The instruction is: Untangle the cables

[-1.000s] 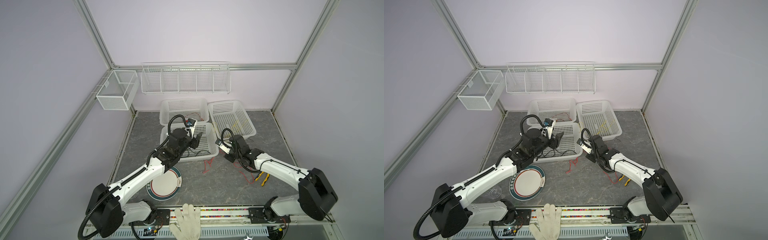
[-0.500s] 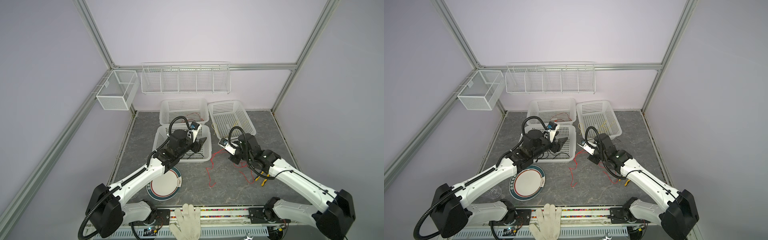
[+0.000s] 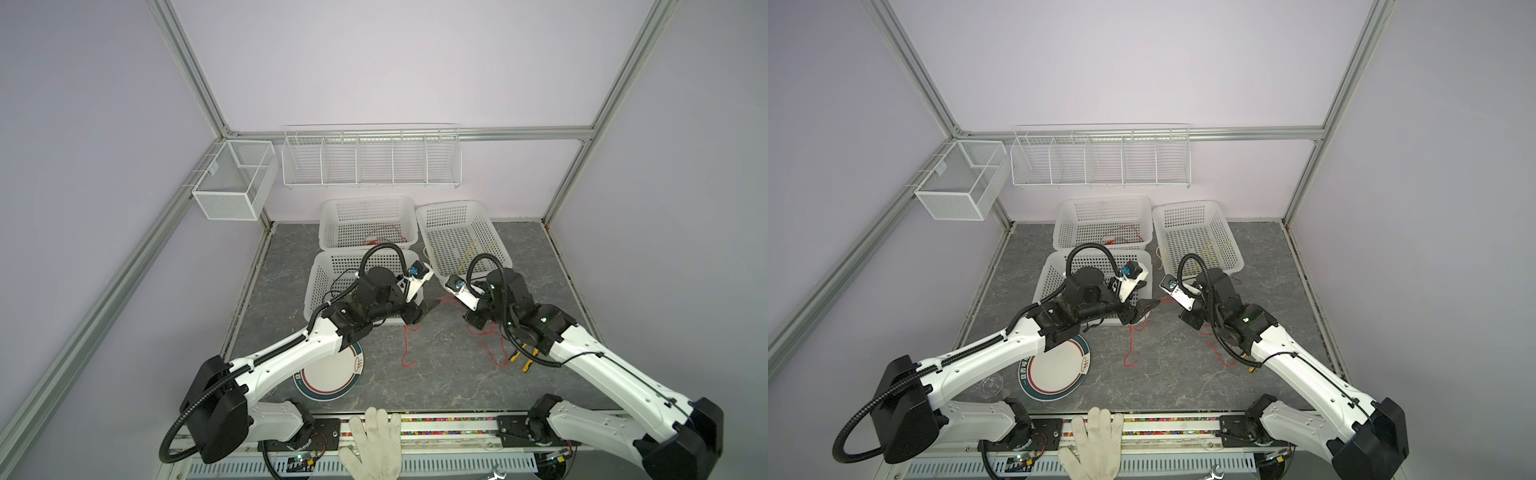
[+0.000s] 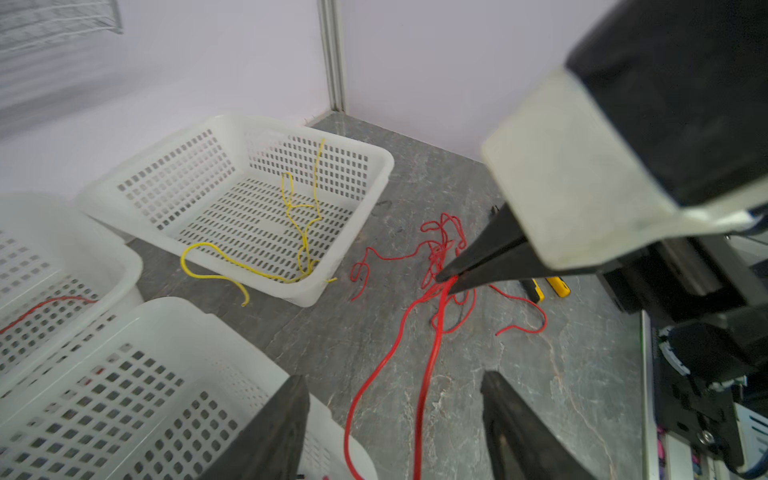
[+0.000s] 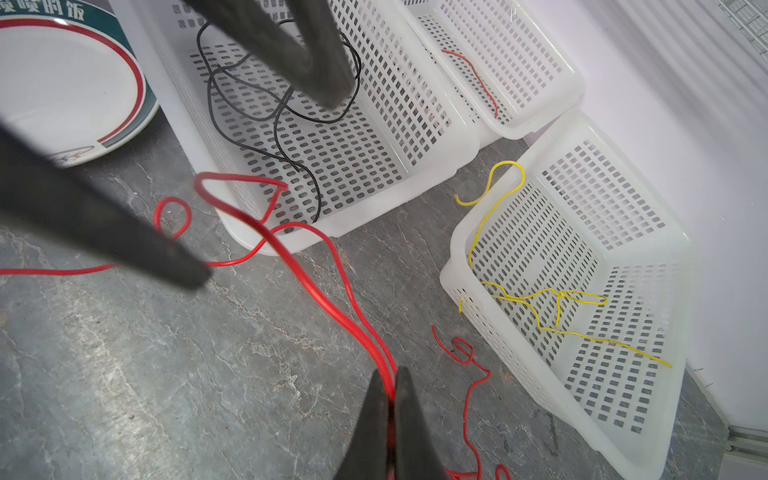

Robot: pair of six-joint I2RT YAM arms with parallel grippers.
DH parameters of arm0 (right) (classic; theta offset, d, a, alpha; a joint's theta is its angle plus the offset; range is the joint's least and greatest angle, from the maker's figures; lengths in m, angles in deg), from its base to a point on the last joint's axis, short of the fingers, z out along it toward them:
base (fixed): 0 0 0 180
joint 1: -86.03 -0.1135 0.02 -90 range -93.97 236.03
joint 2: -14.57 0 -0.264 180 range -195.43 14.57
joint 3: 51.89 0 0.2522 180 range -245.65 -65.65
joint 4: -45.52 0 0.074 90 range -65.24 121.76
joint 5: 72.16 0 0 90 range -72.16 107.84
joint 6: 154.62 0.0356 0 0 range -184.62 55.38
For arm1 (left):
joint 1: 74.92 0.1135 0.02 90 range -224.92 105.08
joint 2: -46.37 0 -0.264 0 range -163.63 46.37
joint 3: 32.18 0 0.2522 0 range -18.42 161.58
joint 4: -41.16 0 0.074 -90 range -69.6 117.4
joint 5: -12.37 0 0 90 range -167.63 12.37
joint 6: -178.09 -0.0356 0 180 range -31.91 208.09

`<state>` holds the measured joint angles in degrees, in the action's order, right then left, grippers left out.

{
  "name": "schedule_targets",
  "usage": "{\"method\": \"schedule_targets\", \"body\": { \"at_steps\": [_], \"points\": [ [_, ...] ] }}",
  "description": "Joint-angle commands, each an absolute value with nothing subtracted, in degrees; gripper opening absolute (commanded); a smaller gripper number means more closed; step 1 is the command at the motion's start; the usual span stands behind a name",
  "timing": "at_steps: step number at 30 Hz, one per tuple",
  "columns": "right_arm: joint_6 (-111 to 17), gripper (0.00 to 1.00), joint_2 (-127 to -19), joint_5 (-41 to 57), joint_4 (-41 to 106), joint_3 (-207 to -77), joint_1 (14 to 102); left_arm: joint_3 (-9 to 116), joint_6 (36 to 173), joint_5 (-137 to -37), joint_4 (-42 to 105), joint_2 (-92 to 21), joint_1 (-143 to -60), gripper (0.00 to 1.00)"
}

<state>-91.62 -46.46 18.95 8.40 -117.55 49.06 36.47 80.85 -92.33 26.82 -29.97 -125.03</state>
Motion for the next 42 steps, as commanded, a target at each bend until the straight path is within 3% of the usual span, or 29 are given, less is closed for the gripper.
{"method": "schedule_targets", "body": {
  "at_steps": [1,4,6,12,19,31,37,42],
  "points": [
    [-90.9,0.06,-44.6,16.5,8.7,-118.5,48.8,39.5,77.5,-93.9,23.6,-31.9,-126.2,0.66],
    [-90.7,0.06,-43.8,14.6,9.5,-118.1,48.7,39.7,77.3,-93.5,24.4,-33.1,-126.5,0.62],
    [-90.5,0.06,-43.2,13.4,10.1,-117.8,48.7,40.0,77.5,-93.0,25.2,-33.7,-126.8,0.54],
    [-89.1,0.06,-43.7,12.5,10.8,-117.8,48.7,39.4,78.8,-92.3,29.0,-33.5,-127.0,0.0],
    [-85.5,0.08,-45.8,13.8,12.8,-118.7,48.7,38.5,79.7,-90.3,30.2,-31.6,-127.0,0.0],
    [-78.5,0.6,-39.7,19.4,20.5,-116.4,49.9,38.9,82.9,-72.9,31.3,-23.9,-124.8,0.0],
    [-74.7,0.75,-32.1,20.9,23.3,-113.1,50.6,42.4,84.4,-68.2,29.2,-25.9,-119.0,0.0],
    [-73.7,0.78,-29.9,21.2,21.9,-112.2,50.7,45.7,83.8,-67.7,30.7,-29.1,-113.1,0.0]
  ]
}}
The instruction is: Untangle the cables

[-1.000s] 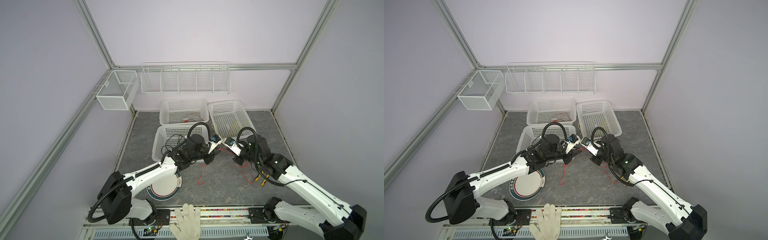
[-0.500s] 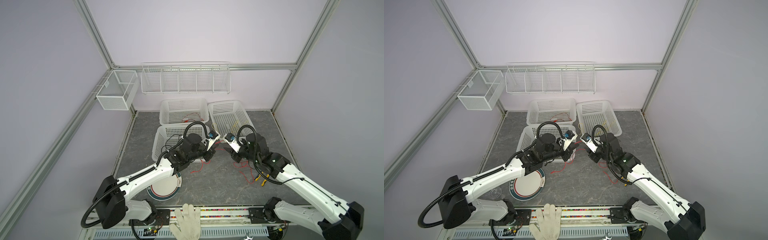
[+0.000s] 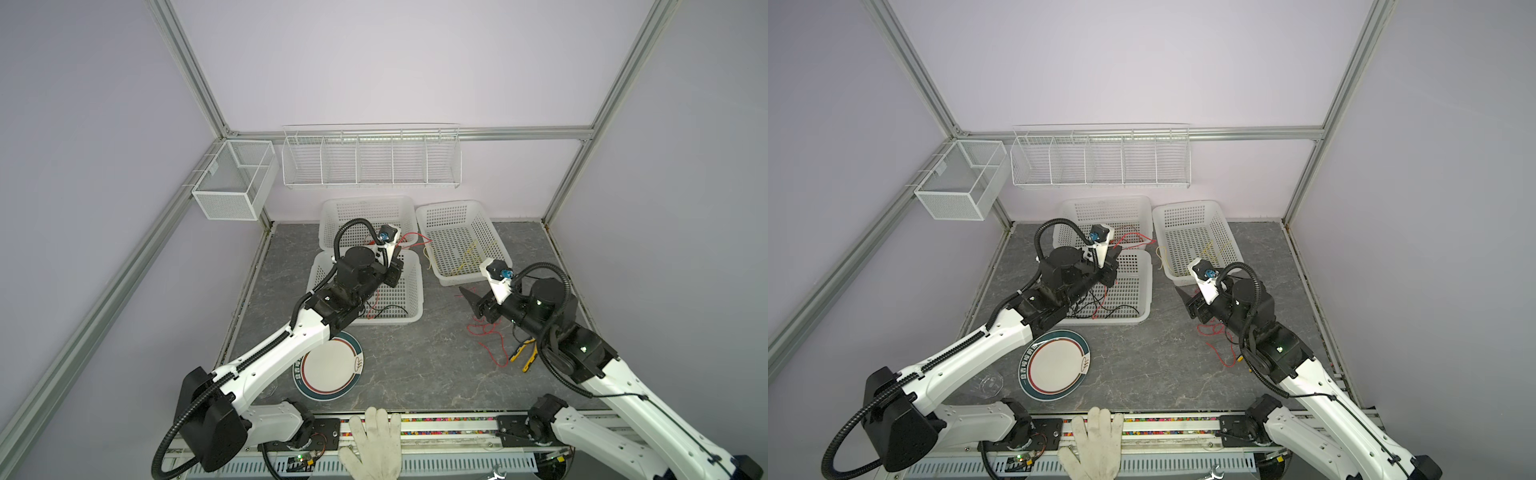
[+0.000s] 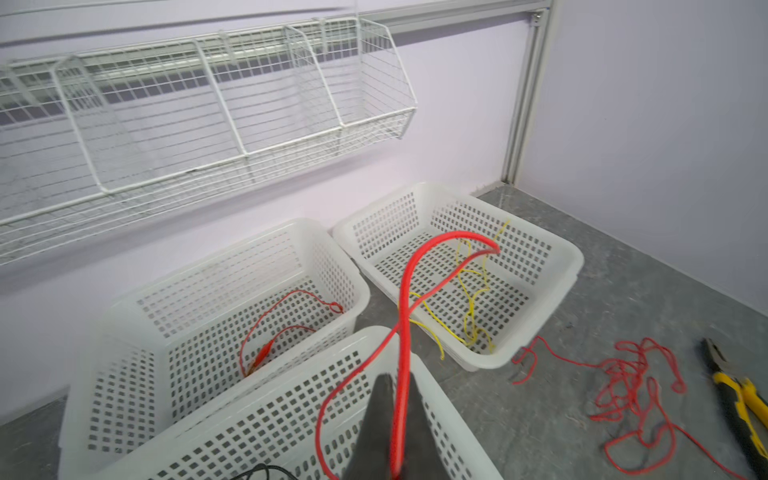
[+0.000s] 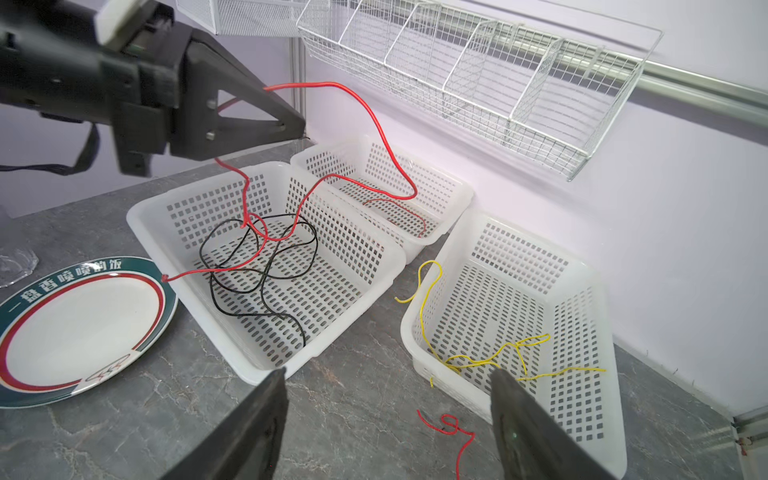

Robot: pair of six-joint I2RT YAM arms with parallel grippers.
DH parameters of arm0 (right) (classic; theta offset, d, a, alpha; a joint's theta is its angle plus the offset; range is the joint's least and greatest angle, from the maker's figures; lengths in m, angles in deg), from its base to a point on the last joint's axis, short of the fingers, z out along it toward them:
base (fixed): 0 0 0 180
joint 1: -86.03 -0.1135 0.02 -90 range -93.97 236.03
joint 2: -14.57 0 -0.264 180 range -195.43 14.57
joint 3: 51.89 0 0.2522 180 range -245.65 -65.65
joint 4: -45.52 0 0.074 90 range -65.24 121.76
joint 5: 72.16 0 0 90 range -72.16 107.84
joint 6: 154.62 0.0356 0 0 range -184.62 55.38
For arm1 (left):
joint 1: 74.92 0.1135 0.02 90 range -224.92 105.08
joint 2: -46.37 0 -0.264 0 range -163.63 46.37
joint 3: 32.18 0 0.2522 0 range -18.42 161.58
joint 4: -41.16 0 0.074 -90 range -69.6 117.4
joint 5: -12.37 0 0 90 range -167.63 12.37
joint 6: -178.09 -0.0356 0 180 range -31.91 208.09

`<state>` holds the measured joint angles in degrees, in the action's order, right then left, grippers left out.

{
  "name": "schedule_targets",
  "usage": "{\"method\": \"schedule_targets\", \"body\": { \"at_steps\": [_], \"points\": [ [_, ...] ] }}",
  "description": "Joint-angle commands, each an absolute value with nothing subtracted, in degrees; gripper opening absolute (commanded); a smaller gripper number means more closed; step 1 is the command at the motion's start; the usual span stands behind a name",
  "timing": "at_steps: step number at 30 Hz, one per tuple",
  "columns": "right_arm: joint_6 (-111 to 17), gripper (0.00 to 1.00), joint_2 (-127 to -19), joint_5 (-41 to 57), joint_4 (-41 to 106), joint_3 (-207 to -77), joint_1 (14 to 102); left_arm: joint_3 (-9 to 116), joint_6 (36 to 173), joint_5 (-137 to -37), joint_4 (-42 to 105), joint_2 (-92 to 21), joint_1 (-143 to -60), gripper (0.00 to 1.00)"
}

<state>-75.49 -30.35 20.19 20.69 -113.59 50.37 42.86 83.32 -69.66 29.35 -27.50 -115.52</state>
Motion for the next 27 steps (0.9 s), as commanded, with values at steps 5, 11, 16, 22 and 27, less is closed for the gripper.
{"method": "schedule_targets", "body": {
  "at_steps": [5,11,16,22,27],
  "points": [
    [-72.4,0.78,-30.5,21.4,20.0,-111.1,50.7,50.0,82.7,-70.3,34.3,-34.3,-106.6,0.0],
    [-71.2,0.78,-29.4,19.7,20.5,-108.4,50.6,55.8,70.1,-70.6,38.2,-43.0,-103.7,0.0],
    [-70.3,0.78,-29.4,18.4,20.1,-107.8,50.6,59.4,62.0,-70.8,41.9,-50.7,-102.8,0.0],
    [-69.5,0.78,-29.4,17.5,19.3,-107.5,50.6,62.6,53.2,-68.7,47.0,-58.1,-102.8,0.0],
    [-68.7,0.78,-29.2,17.1,18.1,-107.6,50.6,68.2,48.1,-66.2,43.9,-63.1,-102.8,0.0]
  ]
}}
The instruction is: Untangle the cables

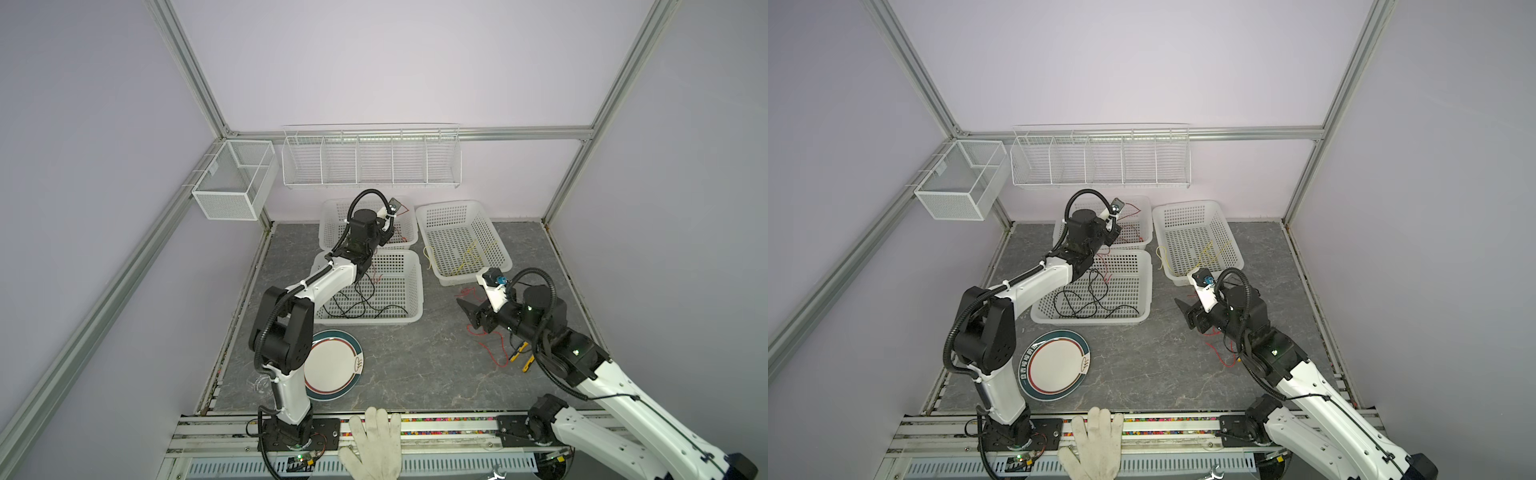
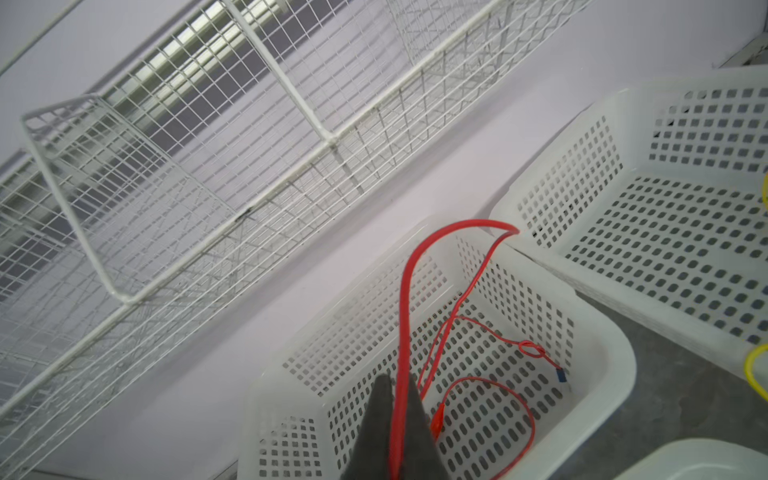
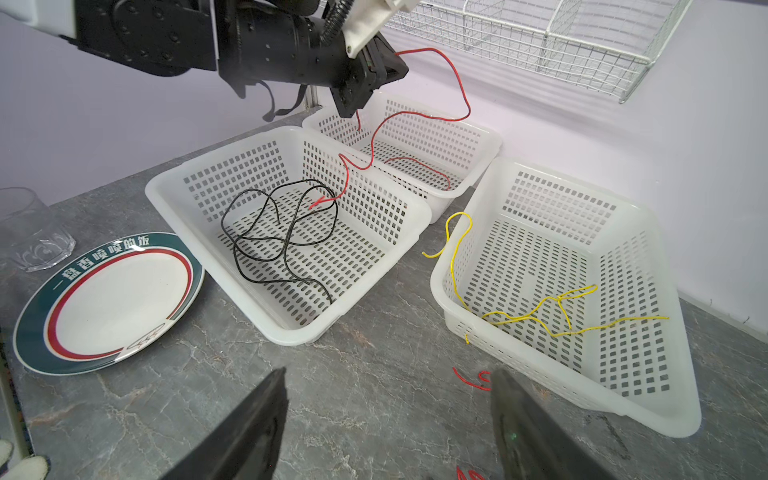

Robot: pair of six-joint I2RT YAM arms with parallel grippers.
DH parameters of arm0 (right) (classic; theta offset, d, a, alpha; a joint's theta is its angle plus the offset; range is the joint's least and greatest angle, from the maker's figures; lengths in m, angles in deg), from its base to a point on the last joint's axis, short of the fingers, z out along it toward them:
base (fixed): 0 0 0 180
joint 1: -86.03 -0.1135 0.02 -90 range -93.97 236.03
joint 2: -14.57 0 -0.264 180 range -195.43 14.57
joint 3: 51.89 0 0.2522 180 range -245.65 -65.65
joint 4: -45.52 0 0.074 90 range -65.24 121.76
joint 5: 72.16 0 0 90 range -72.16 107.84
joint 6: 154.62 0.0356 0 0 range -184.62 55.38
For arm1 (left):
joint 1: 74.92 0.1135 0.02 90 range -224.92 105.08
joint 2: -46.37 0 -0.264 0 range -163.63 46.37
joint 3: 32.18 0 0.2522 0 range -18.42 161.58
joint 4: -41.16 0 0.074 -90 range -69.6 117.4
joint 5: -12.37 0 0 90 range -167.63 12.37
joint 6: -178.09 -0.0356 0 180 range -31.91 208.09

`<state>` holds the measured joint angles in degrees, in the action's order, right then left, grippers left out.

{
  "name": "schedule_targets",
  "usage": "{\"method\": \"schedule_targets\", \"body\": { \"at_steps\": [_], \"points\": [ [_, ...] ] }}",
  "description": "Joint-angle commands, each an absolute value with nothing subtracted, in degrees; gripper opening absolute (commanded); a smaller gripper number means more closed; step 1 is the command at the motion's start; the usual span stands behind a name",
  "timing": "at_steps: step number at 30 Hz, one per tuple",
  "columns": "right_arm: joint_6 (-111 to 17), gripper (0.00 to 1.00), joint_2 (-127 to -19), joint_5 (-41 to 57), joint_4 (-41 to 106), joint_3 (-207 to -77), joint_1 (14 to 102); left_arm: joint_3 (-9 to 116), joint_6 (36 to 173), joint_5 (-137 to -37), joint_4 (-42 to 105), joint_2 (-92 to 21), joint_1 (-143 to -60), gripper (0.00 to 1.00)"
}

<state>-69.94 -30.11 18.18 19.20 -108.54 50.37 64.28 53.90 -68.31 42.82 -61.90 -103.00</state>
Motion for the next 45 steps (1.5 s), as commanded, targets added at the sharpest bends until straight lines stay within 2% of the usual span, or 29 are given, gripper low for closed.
{"method": "schedule_targets", "body": {
  "at_steps": [1,22,23,25,30,33,39,45],
  "points": [
    [-68.6,0.77,-29.1,17.1,18.1,-107.4,50.6,69.4,47.7,-65.5,43.4,-64.1,-102.8,0.0],
    [-67.5,0.77,-30.9,15.4,18.1,-107.4,50.7,92.2,53.3,-47.3,12.3,-83.5,-102.8,0.0],
    [-67.5,0.77,-30.9,15.2,18.1,-107.3,50.6,92.7,53.9,-46.9,11.7,-83.9,-102.8,0.03],
    [-67.3,0.77,-30.9,15.1,18.0,-107.3,50.6,92.8,54.9,-46.7,11.6,-83.9,-102.8,0.27],
    [-67.3,0.77,-30.9,15.5,17.9,-107.3,50.7,92.4,58.0,-50.6,11.3,-82.2,-102.8,0.61],
    [-67.0,0.77,-31.2,15.5,17.9,-107.2,50.6,92.6,60.3,-53.7,10.3,-80.6,-102.9,1.0],
    [-66.3,0.77,-31.9,16.4,17.8,-107.1,50.6,88.5,63.4,-60.8,12.1,-74.5,-103.6,0.99],
    [-64.1,0.78,-33.3,23.3,16.9,-107.7,50.6,82.6,63.7,-66.9,16.0,-67.4,-106.0,0.99]
  ]
}}
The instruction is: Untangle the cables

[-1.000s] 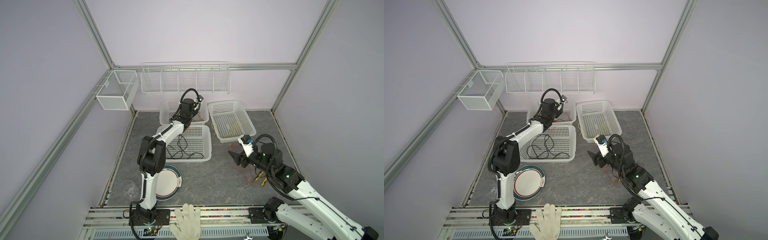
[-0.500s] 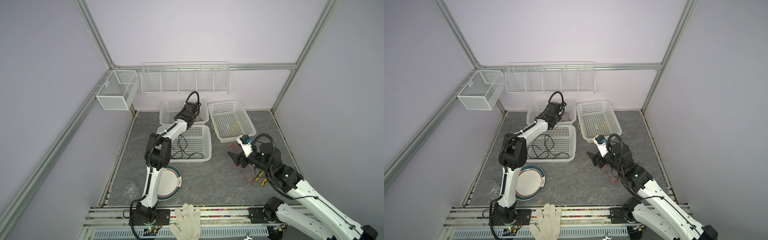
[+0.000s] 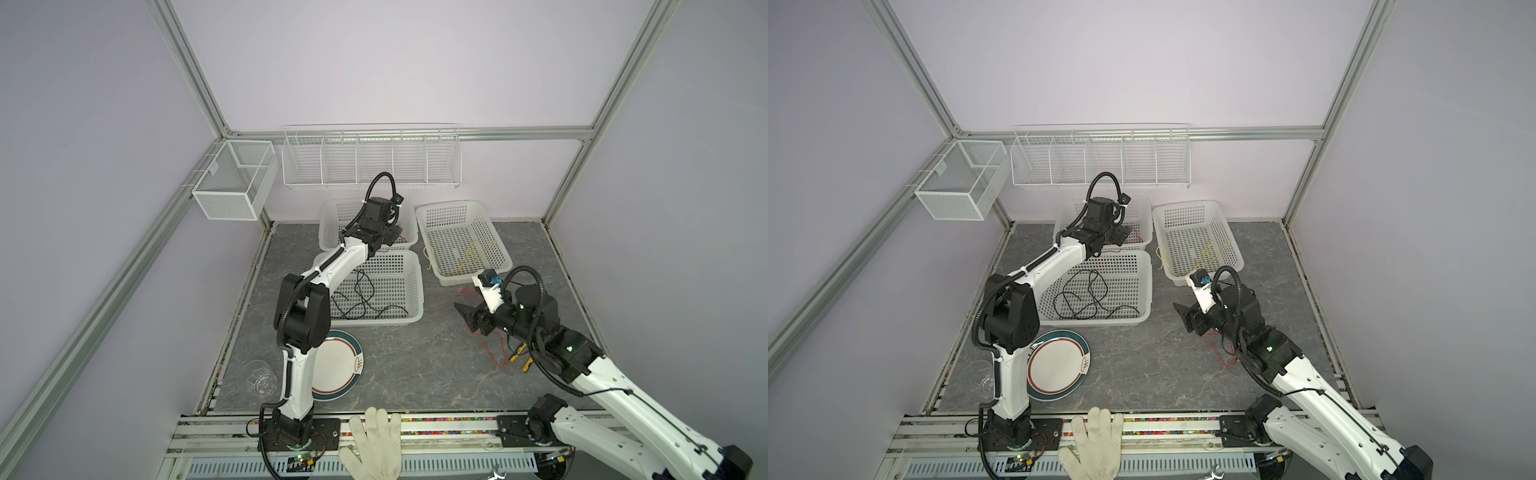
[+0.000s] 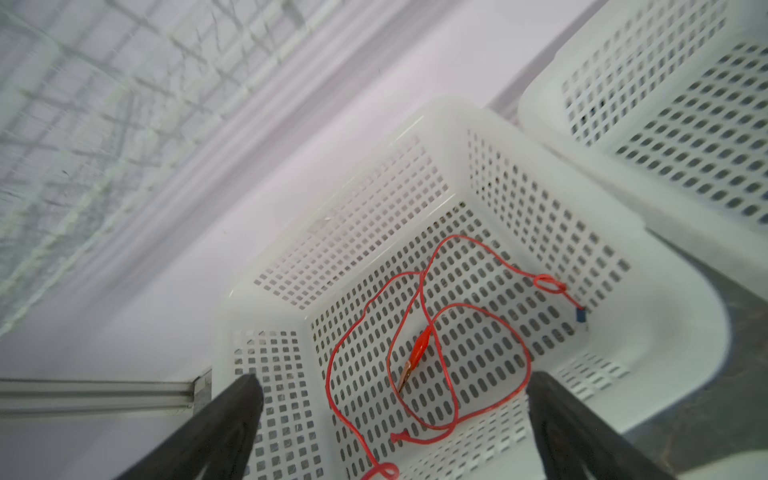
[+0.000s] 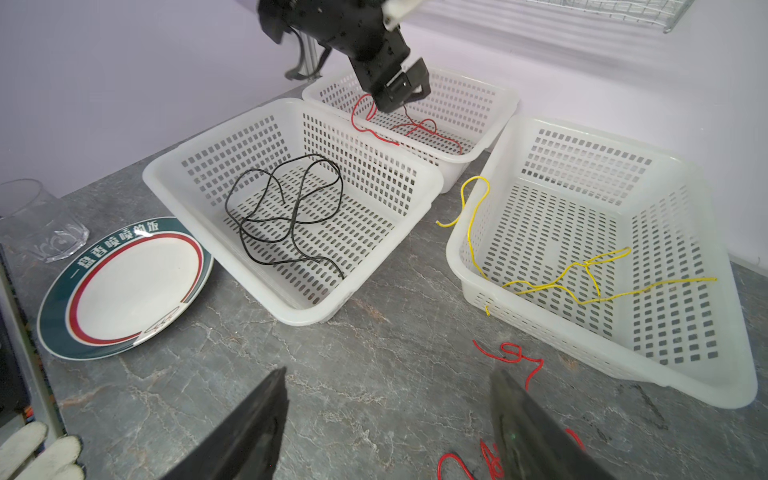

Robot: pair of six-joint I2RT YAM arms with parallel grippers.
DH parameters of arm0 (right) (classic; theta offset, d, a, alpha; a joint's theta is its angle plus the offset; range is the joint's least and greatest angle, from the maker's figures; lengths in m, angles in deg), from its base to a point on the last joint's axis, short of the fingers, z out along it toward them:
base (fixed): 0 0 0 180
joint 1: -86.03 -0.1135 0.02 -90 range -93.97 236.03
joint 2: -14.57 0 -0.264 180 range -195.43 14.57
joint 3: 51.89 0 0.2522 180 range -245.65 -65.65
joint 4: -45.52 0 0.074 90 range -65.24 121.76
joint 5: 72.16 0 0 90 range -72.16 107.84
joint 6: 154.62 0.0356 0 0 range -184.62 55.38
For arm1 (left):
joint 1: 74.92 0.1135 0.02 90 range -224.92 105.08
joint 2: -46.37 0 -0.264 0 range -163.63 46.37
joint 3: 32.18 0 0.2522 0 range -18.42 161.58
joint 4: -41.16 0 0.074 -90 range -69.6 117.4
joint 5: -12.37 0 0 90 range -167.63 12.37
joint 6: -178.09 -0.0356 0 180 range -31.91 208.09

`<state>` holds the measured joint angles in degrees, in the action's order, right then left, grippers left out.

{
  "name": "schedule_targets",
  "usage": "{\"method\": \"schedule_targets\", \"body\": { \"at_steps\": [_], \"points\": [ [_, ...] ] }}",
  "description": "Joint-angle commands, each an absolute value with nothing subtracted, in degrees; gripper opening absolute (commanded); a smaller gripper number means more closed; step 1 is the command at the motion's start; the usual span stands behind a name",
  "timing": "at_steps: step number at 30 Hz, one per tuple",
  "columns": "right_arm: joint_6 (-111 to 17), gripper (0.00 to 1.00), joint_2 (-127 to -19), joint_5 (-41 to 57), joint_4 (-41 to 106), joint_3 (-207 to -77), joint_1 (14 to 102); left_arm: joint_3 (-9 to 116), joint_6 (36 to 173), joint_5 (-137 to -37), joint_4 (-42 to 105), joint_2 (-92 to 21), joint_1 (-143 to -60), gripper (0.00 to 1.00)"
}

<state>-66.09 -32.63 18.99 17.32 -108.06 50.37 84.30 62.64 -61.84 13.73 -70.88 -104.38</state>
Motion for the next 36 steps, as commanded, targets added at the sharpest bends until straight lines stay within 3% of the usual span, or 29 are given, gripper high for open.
{"method": "schedule_targets", "body": {
  "at_steps": [1,7,15,17,26,36],
  "points": [
    [-63.2,0.78,-33.6,25.5,16.5,-107.9,50.7,81.7,63.6,-67.4,16.3,-66.3,-106.6,0.99],
    [-52.7,0.84,-36.9,40.3,9.4,-110.3,53.6,73.3,66.4,-71.2,21.4,-58.2,-110.7,0.99],
    [-44.0,0.82,-37.4,29.3,2.8,-109.0,68.5,58.6,80.1,-83.0,29.5,-47.3,-112.6,0.99],
    [-44.1,0.76,-37.5,26.2,1.7,-108.5,69.9,55.3,82.6,-85.2,31.5,-45.4,-113.0,0.99],
    [-42.4,0.62,-43.8,15.6,1.0,-103.5,68.4,45.3,88.2,-85.3,34.5,-39.9,-116.5,0.99],
    [-36.3,0.6,-47.8,20.1,3.9,-97.2,57.3,42.3,90.2,-84.4,33.6,-37.3,-116.8,0.99]
  ]
}}
